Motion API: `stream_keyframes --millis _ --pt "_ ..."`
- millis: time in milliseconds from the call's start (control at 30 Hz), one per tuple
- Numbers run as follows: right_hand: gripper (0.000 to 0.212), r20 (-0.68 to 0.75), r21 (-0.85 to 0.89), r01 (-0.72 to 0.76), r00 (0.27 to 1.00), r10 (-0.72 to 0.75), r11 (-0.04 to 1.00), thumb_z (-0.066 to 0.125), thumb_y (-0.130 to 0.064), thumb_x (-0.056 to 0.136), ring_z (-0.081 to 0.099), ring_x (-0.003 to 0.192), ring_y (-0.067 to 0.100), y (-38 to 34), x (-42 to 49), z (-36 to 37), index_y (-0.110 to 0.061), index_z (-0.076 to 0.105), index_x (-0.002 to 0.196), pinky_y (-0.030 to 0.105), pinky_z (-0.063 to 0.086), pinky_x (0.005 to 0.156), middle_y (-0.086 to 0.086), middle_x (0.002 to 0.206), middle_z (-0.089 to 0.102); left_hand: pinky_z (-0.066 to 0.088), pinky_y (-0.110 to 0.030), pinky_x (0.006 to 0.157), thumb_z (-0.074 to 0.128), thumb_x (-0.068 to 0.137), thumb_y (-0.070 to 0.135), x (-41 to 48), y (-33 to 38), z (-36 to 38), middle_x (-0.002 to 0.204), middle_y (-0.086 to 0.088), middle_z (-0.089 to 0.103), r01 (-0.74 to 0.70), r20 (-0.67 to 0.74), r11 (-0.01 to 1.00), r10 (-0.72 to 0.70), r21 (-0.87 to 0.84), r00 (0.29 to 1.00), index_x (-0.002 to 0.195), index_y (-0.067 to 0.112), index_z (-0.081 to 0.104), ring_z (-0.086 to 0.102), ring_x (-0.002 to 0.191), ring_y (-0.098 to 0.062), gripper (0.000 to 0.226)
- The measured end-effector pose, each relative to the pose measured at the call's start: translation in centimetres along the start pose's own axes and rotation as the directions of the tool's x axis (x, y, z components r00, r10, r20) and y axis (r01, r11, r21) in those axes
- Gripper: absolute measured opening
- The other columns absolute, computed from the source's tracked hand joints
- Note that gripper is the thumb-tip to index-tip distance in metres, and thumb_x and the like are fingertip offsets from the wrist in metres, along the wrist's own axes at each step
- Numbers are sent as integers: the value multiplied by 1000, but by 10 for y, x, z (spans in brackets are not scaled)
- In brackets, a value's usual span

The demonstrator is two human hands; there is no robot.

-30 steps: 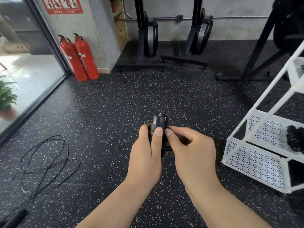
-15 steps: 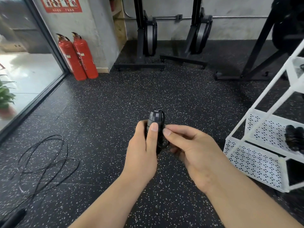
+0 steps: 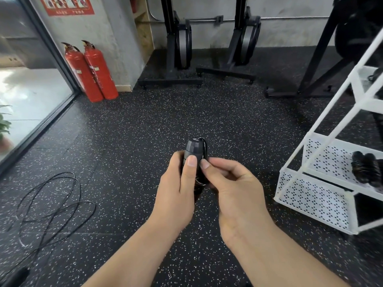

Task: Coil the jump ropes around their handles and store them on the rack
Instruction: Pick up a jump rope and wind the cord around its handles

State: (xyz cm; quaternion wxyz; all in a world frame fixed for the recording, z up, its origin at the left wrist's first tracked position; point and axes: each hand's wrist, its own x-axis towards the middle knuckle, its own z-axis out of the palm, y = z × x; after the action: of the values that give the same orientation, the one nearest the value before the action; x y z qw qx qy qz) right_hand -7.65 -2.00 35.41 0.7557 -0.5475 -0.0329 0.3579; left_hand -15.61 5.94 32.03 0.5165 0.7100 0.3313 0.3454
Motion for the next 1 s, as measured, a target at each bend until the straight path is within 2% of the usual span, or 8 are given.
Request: stream_keyframes --millis 233,333,400,600,700,800,933,1000 --pt "25 68 -3 8 998 -8 1000 91 -16 70 70 79 13 -9 13 -3 -15 82 93 30 55 81 5 87 77 60 -60 75 40 103 67 1 -1 2 93 6 72 -6 -47 997 3 -71 999 108 35 61 70 83 -24 39" --pt "35 191 -51 -18 981 27 999 90 -22 62 70 86 19 -14 16 -4 -16 82 96 39 54 87 5 86 75 56 -41 74 38 104 61 3 1 -1 93 11 71 -8 -57 998 5 -63 998 107 33 61 65 81 -8 37" --pt "35 213 -79 -26 976 43 997 91 -20 65 70 85 18 -16 15 -4 -15 82 99 40 54 87 3 84 74 56 -43 75 37 106 61 3 -1 -3 94 11 71 -5 -48 999 3 -51 999 106 35 61 63 81 -7 36" --pt "16 106 -40 99 990 -94 994 87 -5 84 61 65 4 -6 -3 3 -12 76 93 17 53 65 -7 67 66 48 -15 71 36 101 58 0 5 2 92 18 72 -12 -52 994 7 -106 999 105 25 61 63 79 4 41" --pt "15 54 -33 181 982 -179 983 86 -1 85 58 61 1 1 -9 6 -9 74 90 12 50 61 -9 63 64 47 -13 69 37 102 60 -2 6 6 89 17 72 -8 -75 991 -2 -134 997 101 23 61 64 78 3 44" --pt "18 30 -54 235 972 -234 970 87 -4 85 57 63 2 3 -11 9 -17 75 83 14 49 62 -10 66 65 51 -21 67 40 107 58 -3 6 11 83 11 69 24 -70 977 -39 -211 997 100 20 61 61 75 -3 44" --pt "18 32 -61 232 973 -230 971 87 -4 85 58 66 4 4 -13 12 -18 76 80 15 50 65 -8 69 66 56 -55 82 41 108 55 -4 2 9 96 -13 70 49 -30 959 -60 -279 998 102 20 64 65 87 -27 42" --pt "17 33 -49 198 980 -197 979 87 -5 85 58 67 6 3 -12 11 -18 77 80 18 51 65 -6 69 67 59 -53 84 39 110 54 -4 2 8 100 -16 74 52 -14 961 -58 -272 998 107 15 66 71 92 -37 47"
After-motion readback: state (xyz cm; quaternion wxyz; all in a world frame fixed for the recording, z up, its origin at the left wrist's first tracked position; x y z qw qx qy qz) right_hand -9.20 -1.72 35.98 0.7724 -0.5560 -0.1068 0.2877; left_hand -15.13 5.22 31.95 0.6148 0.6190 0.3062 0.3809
